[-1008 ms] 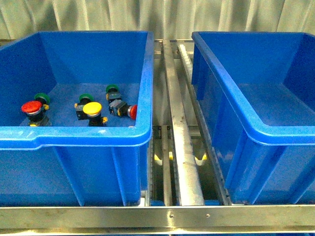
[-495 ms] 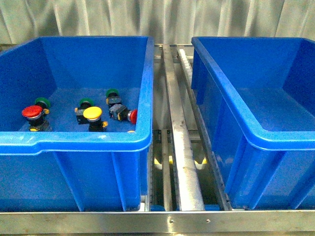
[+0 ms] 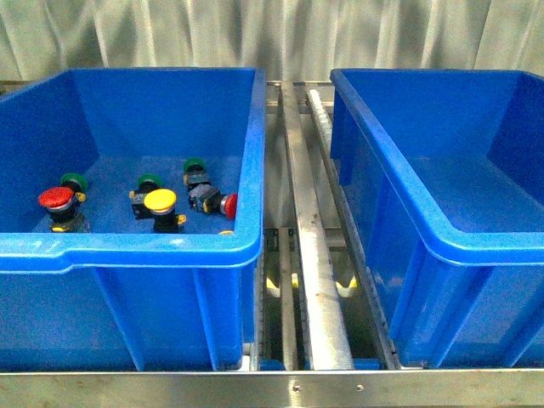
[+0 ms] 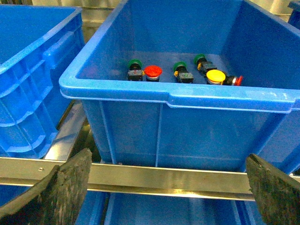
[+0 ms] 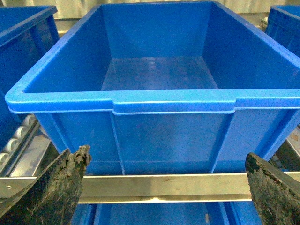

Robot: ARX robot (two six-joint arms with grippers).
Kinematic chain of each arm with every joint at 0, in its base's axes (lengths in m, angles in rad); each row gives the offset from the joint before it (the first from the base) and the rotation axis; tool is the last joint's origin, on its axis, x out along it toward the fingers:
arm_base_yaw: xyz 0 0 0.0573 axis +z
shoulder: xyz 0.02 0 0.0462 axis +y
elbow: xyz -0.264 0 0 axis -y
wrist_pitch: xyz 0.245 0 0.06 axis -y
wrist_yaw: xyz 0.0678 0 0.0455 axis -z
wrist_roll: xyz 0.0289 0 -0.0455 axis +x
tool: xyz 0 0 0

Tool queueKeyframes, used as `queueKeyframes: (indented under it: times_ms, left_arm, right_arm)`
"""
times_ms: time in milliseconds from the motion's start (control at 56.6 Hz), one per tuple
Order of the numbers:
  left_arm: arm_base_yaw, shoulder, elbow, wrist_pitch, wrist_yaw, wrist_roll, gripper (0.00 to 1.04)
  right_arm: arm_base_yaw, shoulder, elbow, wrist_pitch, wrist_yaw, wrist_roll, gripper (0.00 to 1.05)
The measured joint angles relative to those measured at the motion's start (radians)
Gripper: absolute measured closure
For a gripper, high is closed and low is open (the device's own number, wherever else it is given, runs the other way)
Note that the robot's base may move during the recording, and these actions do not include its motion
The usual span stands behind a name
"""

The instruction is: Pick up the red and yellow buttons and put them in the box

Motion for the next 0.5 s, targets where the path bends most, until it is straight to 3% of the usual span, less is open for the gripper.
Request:
queueKeyframes:
  times_ms: [106,230,265,371,495]
  left_arm:
    - [0.0,0.0,0.0,-0.001,0.0,-0.001,0.08]
    - [-0.02,0.076,0.042,-0.084,-0.03,-0.244,0.08]
    - [-0.021,0.121,0.064,-0.047,-0.027,-0.29,0.08]
    - [0.002,0.459,0.291,0.276,0.034,-0.362,0.08]
    - [0.004,0.784,0.458,0.43,0.051,-0.358,0.08]
  right_arm:
    - [0.0,0.0,0.0,0.0,0.0,0.0,0.06]
    - [0.0,0.0,0.0,0.0,0.0,0.0,0.06]
    - [0.0,0.0,0.0,0.0,0.0,0.0,0.06]
    - [0.0,0.0,0.0,0.0,0.0,0.0,0.06]
    - [0.0,0.0,0.0,0.0,0.0,0.0,0.06]
